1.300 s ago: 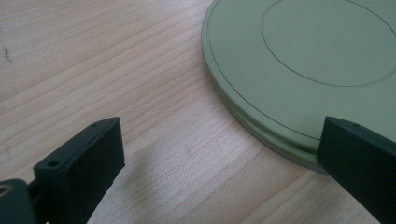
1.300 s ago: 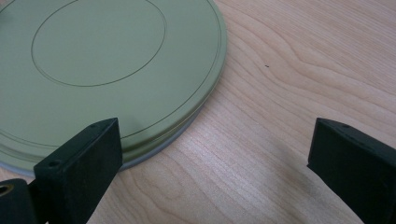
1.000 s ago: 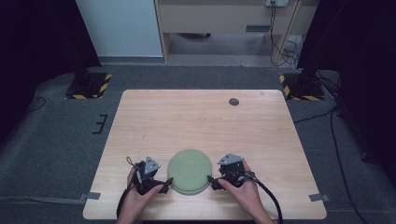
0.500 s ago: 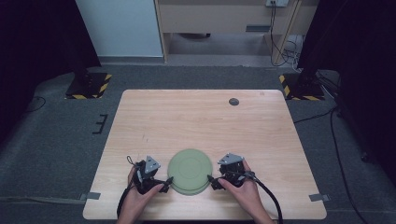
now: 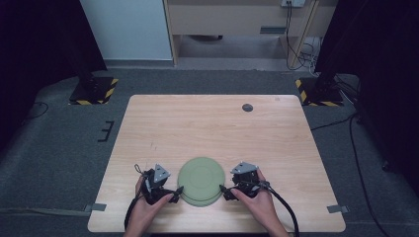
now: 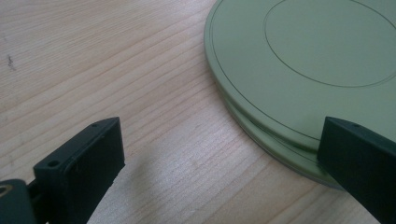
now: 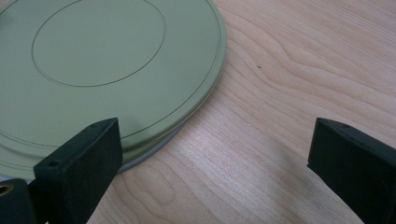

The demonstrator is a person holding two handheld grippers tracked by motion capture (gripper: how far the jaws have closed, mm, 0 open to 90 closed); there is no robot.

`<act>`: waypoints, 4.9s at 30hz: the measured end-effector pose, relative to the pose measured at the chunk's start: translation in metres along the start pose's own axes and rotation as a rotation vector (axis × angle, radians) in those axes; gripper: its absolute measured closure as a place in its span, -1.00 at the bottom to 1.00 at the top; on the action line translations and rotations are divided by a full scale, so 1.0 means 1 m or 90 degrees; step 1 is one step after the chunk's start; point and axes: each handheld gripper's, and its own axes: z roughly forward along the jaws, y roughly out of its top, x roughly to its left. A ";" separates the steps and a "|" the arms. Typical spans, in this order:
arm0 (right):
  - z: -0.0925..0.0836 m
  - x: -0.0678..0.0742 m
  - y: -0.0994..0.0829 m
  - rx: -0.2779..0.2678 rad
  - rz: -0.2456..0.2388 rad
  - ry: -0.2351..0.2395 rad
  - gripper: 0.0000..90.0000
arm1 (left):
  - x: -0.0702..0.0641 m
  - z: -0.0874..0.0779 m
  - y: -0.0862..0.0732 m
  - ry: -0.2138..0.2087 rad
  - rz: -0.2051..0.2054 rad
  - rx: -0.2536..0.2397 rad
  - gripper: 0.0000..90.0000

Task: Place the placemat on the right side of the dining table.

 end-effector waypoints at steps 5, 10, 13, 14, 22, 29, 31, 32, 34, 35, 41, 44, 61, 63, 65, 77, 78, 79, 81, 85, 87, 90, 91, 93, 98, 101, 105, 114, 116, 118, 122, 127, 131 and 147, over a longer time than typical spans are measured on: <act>0.000 0.000 0.000 -0.001 0.001 -0.003 -0.93 | 0.000 0.001 0.001 0.002 0.000 0.000 -1.00; 0.001 -0.001 0.000 -0.002 0.004 -0.005 -0.93 | 0.001 0.002 0.002 0.003 0.000 -0.001 -1.00; 0.001 -0.001 0.001 -0.003 0.008 -0.006 -0.94 | 0.001 0.003 0.002 0.004 -0.001 -0.002 -1.00; 0.001 -0.002 0.001 -0.004 0.007 -0.007 -0.94 | 0.001 0.003 0.002 0.004 -0.002 -0.003 -1.00; 0.002 -0.003 0.001 -0.005 0.010 -0.008 -0.94 | 0.002 0.004 0.003 0.005 -0.004 -0.003 -1.00; 0.003 -0.004 0.001 -0.008 0.014 -0.012 -0.94 | 0.003 0.005 0.004 0.007 0.001 -0.006 -1.00; 0.003 -0.004 0.001 -0.008 0.016 -0.012 -0.95 | 0.003 0.005 0.004 0.007 -0.001 -0.007 -1.00; 0.003 -0.004 0.001 -0.009 0.016 -0.012 -0.95 | 0.003 0.005 0.004 0.007 -0.002 -0.007 -1.00; 0.004 -0.004 0.001 -0.008 0.016 -0.013 -0.95 | 0.003 0.005 0.004 0.008 -0.002 -0.008 -1.00; 0.004 -0.004 0.001 -0.008 0.017 -0.013 -0.95 | 0.003 0.005 0.004 0.008 -0.002 -0.008 -1.00; 0.005 -0.005 0.002 -0.009 0.020 -0.015 -0.96 | 0.004 0.006 0.005 0.012 -0.001 -0.008 -1.00; 0.005 -0.005 0.002 -0.010 0.021 -0.018 -0.96 | 0.004 0.007 0.005 0.013 -0.002 -0.009 -1.00; 0.004 -0.002 0.003 -0.011 0.029 -0.010 -0.92 | 0.003 0.006 0.007 0.021 0.005 -0.014 -0.98; 0.005 -0.003 0.003 -0.012 0.028 -0.011 -0.94 | 0.002 0.006 0.007 0.025 0.007 -0.016 -0.98; 0.005 -0.003 0.003 -0.011 0.029 -0.012 -0.96 | 0.003 0.007 0.007 0.026 0.006 -0.016 -0.98; 0.008 -0.005 0.004 -0.019 0.037 -0.024 -0.97 | 0.005 0.009 0.007 0.023 -0.005 -0.018 -0.99; 0.008 -0.005 0.004 -0.020 0.039 -0.025 -0.97 | 0.005 0.009 0.007 0.024 -0.004 -0.019 -0.99; 0.009 -0.005 0.004 -0.020 0.040 -0.025 -0.97 | 0.005 0.009 0.007 0.025 -0.004 -0.020 -0.99; 0.009 -0.006 0.004 -0.021 0.040 -0.027 -0.97 | 0.005 0.009 0.008 0.026 -0.001 -0.019 -0.99; 0.008 -0.006 0.004 -0.022 0.040 -0.025 -0.92 | 0.005 0.008 0.007 0.022 -0.003 -0.020 -0.96; 0.007 -0.004 0.004 -0.025 0.040 -0.025 -0.87 | 0.004 0.007 0.007 0.021 -0.002 -0.020 -0.94; 0.006 -0.002 0.004 -0.022 0.037 -0.019 -0.87 | 0.003 0.007 0.006 0.023 -0.002 -0.020 -0.94; 0.007 -0.002 0.004 -0.019 0.036 -0.019 -0.87 | 0.003 0.007 0.007 0.024 -0.001 -0.019 -0.94; 0.006 -0.002 0.004 -0.020 0.033 -0.021 -0.88 | 0.003 0.008 0.007 0.026 0.001 -0.016 -0.95; 0.008 -0.002 0.004 -0.021 0.038 -0.024 -0.94 | 0.004 0.009 0.008 0.030 -0.004 -0.013 -0.99; 0.009 -0.003 0.004 -0.021 0.042 -0.026 -0.95 | 0.004 0.009 0.007 0.029 -0.009 -0.018 -0.99; 0.008 -0.002 0.004 -0.022 0.040 -0.028 -0.93 | 0.004 0.009 0.007 0.032 -0.004 -0.019 -0.98; 0.009 -0.002 0.004 -0.027 0.042 -0.036 -0.94 | 0.006 0.010 0.007 0.028 -0.007 -0.023 -1.00; 0.009 -0.002 0.004 -0.027 0.042 -0.035 -0.94 | 0.006 0.011 0.007 0.027 -0.007 -0.024 -1.00; 0.010 -0.003 0.004 -0.027 0.044 -0.035 -0.94 | 0.006 0.011 0.007 0.028 -0.009 -0.025 -1.00; 0.010 -0.002 0.004 -0.028 0.043 -0.037 -0.94 | 0.007 0.011 0.007 0.028 -0.013 -0.026 -1.00; 0.006 0.000 0.008 -0.014 0.019 -0.040 -0.88 | 0.005 0.010 0.006 0.027 -0.012 -0.030 -0.96; 0.000 -0.003 0.015 0.007 -0.003 -0.016 -0.88 | 0.005 0.010 0.006 0.025 -0.014 -0.030 -0.95; 0.004 -0.006 0.072 0.083 -0.059 0.061 -0.75 | 0.000 0.009 0.005 0.012 -0.012 -0.027 -0.95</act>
